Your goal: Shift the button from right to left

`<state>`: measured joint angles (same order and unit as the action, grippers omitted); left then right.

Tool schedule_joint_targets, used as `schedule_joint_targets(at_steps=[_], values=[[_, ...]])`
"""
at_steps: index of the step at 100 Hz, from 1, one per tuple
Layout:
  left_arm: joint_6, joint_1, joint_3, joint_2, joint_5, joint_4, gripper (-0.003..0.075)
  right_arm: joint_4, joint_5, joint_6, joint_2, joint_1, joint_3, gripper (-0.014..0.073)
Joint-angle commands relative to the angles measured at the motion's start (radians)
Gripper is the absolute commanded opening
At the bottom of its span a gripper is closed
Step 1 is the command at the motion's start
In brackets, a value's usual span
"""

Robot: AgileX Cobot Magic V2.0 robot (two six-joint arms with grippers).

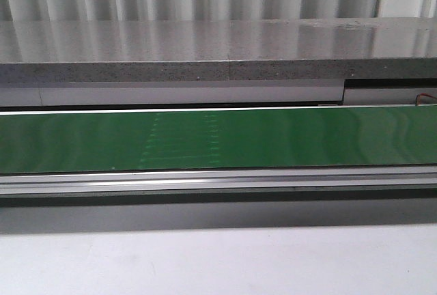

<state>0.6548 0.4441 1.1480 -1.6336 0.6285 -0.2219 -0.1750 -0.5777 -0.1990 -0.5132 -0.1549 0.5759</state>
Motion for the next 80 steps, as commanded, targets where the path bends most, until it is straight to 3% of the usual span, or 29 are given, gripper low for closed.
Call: schedule_joint_targets(at_steps=[1,40,80], values=[[-0.001,-0.010,0.028,0.102,-0.049,-0.065,0.0484,-0.002,0.067,-0.005,-0.003,0.002,0.028,-0.0067],[-0.001,-0.205,-0.026,0.338,-0.085,-0.157,0.0484,-0.002,0.067,-0.005,-0.003,0.002,0.028,-0.0067],[-0.003,-0.390,-0.326,0.687,-0.269,-0.283,0.0473,-0.002,0.067,-0.005,-0.003,0.002,0.028,-0.0067]])
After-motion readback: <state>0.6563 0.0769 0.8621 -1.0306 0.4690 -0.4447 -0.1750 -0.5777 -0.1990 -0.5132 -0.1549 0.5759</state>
